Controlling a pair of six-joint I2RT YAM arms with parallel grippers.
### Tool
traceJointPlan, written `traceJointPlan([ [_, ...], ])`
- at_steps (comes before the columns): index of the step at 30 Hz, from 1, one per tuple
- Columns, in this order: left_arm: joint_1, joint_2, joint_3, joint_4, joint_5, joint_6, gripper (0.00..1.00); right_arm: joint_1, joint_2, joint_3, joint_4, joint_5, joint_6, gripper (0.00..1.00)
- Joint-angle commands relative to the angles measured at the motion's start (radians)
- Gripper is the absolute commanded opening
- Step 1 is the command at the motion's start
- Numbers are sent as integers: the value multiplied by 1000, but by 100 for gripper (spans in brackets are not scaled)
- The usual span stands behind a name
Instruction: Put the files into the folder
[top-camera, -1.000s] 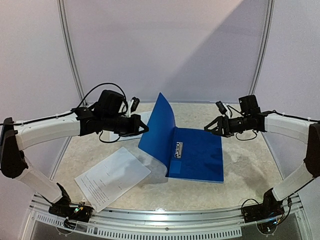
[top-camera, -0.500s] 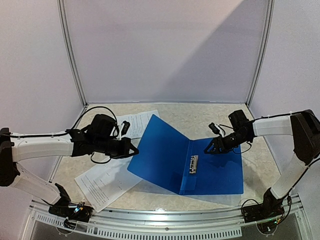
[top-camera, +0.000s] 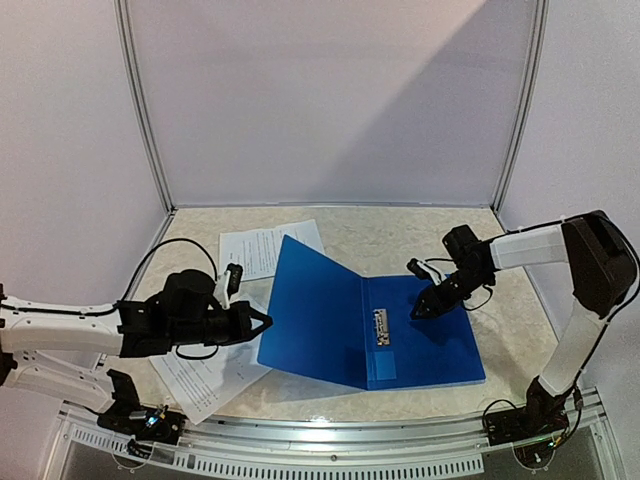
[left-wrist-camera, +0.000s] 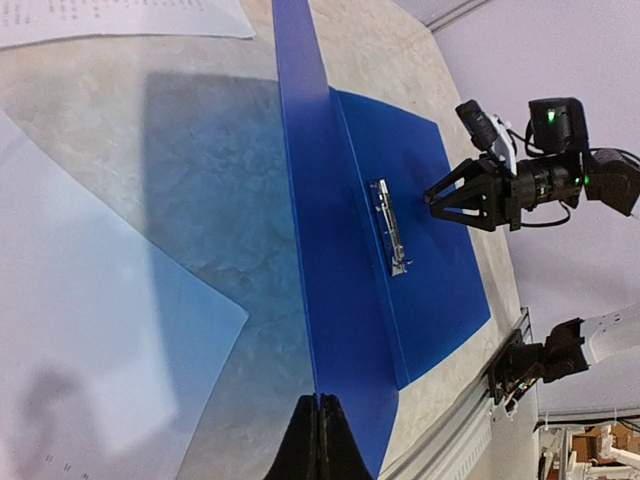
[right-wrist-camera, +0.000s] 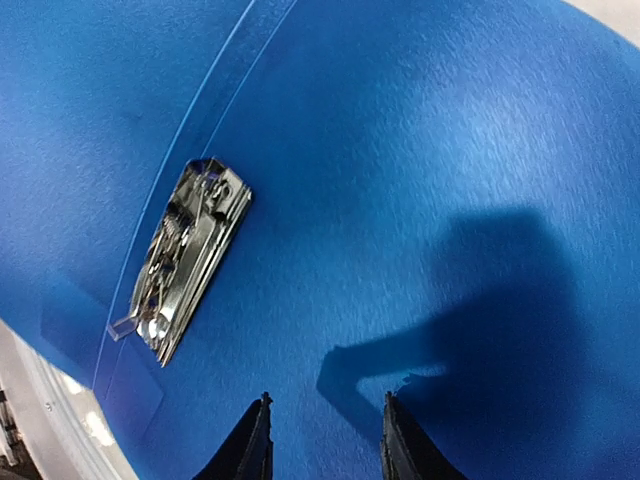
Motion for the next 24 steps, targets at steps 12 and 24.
traceJointPlan([
  [12, -71, 56, 326, -246, -247, 260, 46, 26, 220, 193, -79, 56, -26, 22],
  [24, -67, 400, 894, -224, -189, 570, 55, 27, 226, 212, -93, 68, -26, 23],
])
